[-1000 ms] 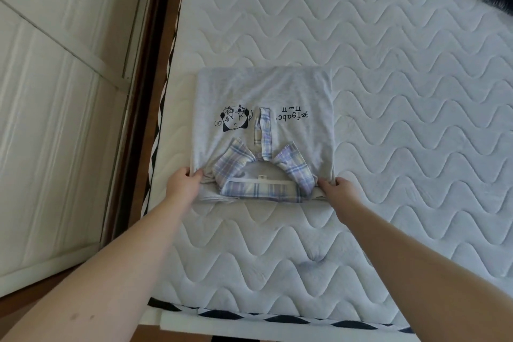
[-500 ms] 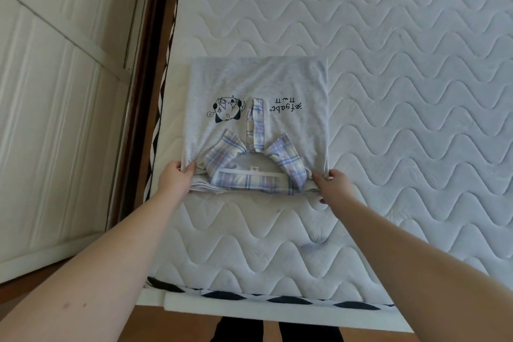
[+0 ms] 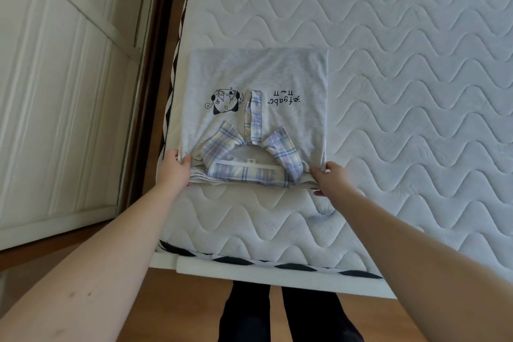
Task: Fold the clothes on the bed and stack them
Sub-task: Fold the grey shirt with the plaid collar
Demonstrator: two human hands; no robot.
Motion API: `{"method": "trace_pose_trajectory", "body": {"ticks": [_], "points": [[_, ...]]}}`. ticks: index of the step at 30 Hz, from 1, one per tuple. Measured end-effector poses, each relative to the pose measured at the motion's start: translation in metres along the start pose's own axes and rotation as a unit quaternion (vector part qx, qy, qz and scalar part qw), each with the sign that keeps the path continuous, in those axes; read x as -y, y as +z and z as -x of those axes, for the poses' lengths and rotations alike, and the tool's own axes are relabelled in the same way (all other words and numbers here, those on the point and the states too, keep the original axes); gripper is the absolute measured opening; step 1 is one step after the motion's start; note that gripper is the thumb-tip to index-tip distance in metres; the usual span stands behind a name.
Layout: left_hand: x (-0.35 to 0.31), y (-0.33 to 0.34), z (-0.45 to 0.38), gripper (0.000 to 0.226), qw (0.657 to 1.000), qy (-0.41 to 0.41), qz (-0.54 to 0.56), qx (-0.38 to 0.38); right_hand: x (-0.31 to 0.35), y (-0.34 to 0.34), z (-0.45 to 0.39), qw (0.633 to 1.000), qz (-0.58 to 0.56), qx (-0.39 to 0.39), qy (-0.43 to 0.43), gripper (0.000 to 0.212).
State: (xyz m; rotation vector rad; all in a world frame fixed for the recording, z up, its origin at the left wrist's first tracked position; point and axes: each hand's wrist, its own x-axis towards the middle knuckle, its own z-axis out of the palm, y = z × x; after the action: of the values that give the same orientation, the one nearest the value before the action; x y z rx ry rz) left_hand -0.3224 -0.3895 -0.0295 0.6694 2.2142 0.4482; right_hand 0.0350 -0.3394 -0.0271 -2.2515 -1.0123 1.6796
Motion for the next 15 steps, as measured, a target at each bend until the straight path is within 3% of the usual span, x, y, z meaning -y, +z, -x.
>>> {"method": "trace_pose_trajectory", "body": {"ticks": [7, 15], "points": [[0.071, -0.025, 0.054, 0.042, 0.998, -0.017, -0.033, 0.06, -0.052, 0.021, 0.053, 0.994, 0.108, -0.001, 0.002, 0.028], [0.112, -0.033, 0.09, 0.028, 0.997, -0.021, -0.007, 0.07, -0.078, 0.03, 0.082, 0.992, 0.126, 0.001, 0.018, 0.022]]}}
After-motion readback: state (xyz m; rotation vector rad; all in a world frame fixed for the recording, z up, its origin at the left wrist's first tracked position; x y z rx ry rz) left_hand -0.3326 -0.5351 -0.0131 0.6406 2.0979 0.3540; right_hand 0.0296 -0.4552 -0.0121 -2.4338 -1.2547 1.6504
